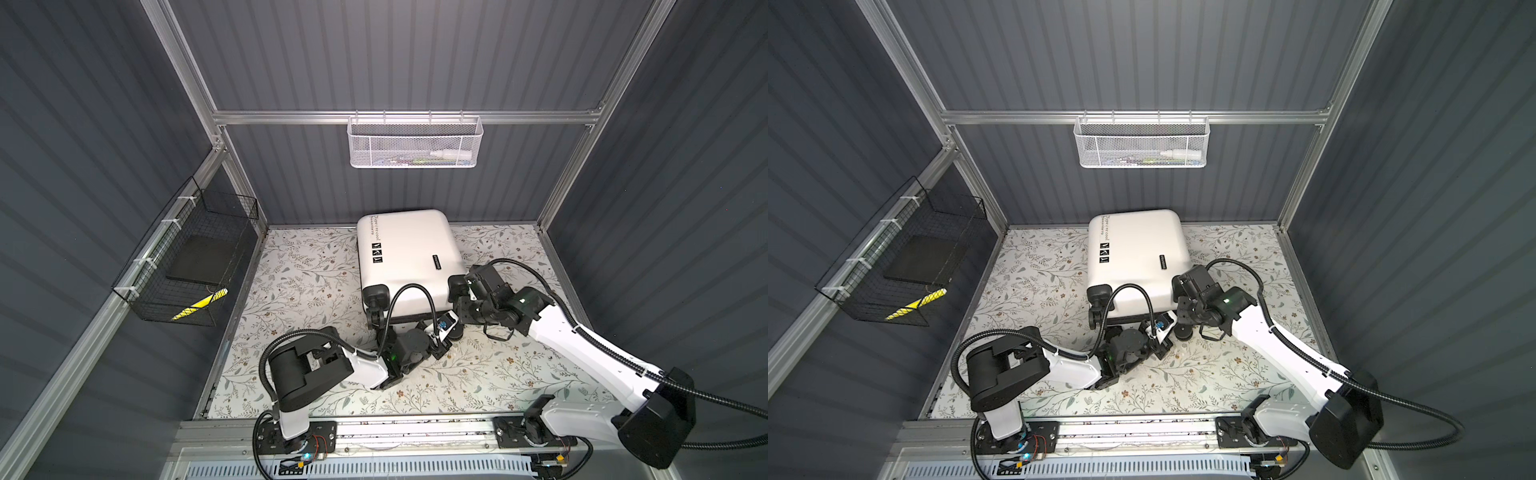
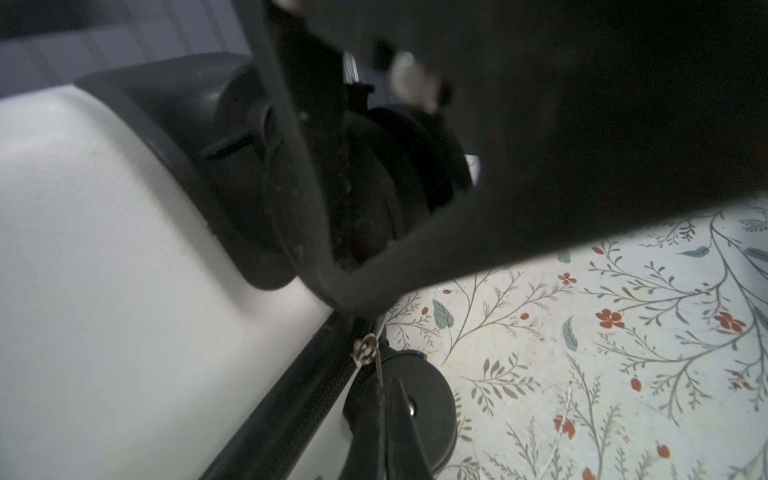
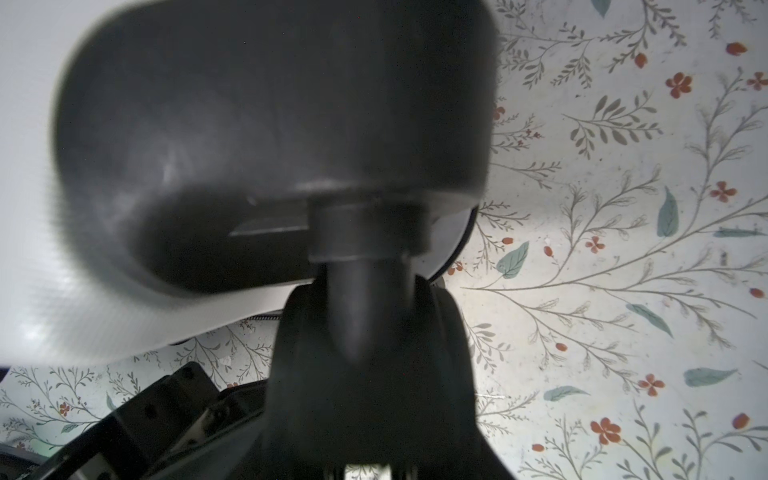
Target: Pack the luggage
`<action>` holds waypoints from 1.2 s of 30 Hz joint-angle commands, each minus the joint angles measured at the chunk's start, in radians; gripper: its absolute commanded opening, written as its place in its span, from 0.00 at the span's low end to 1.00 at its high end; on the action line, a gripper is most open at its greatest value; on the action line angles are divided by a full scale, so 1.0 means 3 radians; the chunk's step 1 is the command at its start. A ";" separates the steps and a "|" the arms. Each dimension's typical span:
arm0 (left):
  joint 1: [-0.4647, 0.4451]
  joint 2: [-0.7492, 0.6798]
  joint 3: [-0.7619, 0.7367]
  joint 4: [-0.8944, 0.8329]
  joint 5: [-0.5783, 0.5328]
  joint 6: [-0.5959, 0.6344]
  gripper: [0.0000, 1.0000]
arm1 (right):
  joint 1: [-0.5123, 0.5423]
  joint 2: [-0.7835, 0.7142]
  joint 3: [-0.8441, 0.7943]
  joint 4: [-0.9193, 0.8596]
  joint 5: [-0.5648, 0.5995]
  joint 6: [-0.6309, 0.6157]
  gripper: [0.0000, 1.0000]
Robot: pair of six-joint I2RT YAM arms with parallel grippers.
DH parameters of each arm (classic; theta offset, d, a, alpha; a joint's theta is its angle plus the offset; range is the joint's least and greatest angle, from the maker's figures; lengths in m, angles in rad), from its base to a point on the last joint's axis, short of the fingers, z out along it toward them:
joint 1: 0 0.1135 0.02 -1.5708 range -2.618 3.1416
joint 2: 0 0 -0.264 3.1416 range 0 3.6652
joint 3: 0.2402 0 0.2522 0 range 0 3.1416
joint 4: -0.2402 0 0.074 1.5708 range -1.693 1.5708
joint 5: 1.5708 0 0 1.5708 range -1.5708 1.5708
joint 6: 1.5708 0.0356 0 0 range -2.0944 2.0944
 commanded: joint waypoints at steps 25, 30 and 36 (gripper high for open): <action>-0.0257 -0.0212 -0.0268 0.0221 0.0301 -0.0127 0.00 | -0.1784 -0.0438 -0.0664 0.1064 -0.1537 0.0091 0.64; -0.0258 -0.0279 -0.0302 0.0155 0.0303 -0.0111 0.00 | -0.1821 0.0013 -0.0723 0.1277 -0.1630 0.0020 0.61; -0.0257 -0.0301 -0.0330 0.0135 0.0311 -0.0121 0.00 | -0.1820 0.0448 -0.0793 0.1506 -0.1765 0.0013 0.56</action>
